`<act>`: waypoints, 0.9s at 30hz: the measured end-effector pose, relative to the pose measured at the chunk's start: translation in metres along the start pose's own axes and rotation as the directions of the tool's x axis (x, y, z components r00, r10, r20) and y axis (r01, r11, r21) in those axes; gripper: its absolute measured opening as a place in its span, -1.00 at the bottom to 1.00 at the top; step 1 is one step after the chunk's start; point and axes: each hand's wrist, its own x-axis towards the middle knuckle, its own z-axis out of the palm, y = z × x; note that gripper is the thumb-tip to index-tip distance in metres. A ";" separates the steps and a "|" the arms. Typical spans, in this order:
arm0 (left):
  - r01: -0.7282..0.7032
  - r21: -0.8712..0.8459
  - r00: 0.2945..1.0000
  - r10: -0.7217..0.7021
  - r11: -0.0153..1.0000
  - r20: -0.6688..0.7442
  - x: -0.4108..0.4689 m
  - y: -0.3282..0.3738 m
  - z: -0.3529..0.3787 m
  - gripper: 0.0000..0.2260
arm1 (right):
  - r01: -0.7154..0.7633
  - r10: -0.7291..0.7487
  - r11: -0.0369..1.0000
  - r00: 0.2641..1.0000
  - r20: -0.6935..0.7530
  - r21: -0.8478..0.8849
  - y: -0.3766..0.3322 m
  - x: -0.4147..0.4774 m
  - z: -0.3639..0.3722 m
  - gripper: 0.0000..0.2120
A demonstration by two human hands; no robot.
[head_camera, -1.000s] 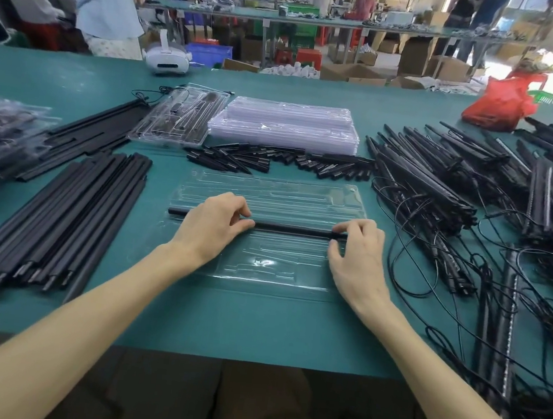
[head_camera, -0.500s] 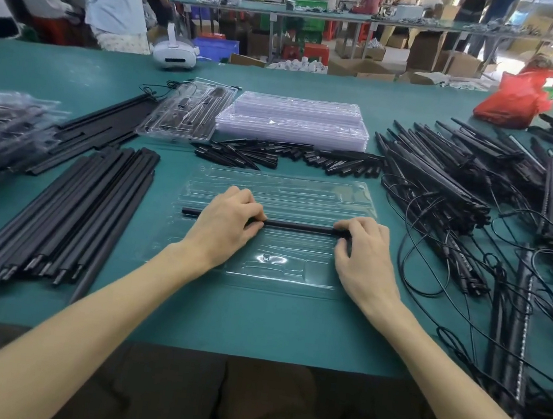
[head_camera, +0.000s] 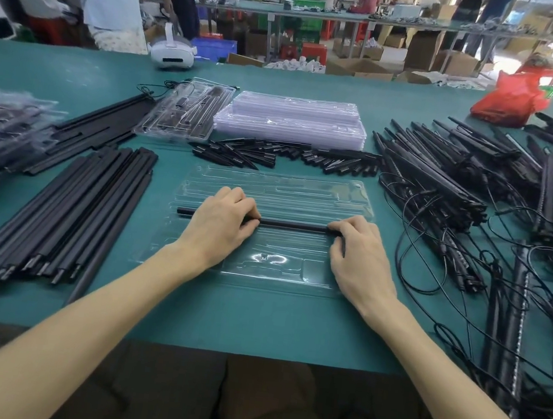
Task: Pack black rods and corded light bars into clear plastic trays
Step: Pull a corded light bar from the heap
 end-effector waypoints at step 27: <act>0.168 -0.028 0.983 -0.165 0.985 0.074 0.086 -0.028 0.021 -0.72 | -0.019 0.022 0.981 1.000 0.014 -0.192 -0.005 -0.001 0.007 -0.69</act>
